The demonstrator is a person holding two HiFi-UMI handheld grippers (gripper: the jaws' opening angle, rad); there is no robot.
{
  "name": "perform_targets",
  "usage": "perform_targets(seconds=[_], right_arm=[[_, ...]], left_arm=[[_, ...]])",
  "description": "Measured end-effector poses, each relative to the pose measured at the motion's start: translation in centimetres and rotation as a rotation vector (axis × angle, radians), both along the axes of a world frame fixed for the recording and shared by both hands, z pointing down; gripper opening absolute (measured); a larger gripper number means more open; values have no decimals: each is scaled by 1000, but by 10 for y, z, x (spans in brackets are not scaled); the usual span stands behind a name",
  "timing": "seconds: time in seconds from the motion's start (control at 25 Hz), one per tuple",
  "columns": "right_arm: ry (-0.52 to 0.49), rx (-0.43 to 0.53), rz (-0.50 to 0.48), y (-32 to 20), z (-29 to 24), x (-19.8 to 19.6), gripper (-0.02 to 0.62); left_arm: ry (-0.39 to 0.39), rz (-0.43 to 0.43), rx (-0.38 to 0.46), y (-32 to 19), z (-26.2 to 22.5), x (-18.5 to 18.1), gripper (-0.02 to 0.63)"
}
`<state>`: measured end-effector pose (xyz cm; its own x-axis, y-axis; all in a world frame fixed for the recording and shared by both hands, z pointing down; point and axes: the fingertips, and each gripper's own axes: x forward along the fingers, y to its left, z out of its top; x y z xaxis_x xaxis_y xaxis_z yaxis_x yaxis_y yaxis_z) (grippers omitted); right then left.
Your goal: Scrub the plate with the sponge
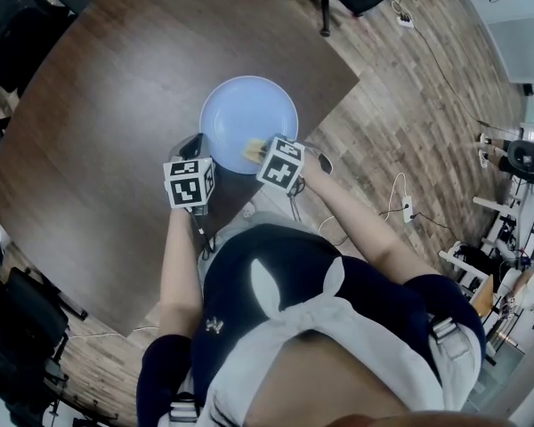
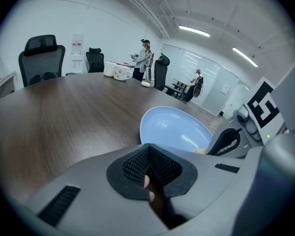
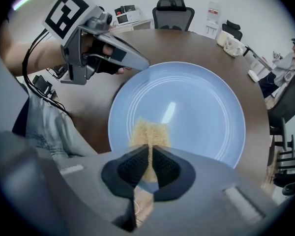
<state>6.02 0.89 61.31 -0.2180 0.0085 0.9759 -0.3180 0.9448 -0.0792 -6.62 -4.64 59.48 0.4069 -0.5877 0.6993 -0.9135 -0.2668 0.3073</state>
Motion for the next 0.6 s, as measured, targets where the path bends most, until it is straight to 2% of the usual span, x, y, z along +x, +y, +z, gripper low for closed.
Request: perform_targets(seconds=[0.24, 0.6], right_arm=[[22, 77, 96, -18, 0, 25, 23], [-11, 162, 230, -52, -2, 49, 23]], left_arm=[[-1, 0, 0, 3, -1, 0, 6], [-7, 6, 3, 3, -2, 2, 6]])
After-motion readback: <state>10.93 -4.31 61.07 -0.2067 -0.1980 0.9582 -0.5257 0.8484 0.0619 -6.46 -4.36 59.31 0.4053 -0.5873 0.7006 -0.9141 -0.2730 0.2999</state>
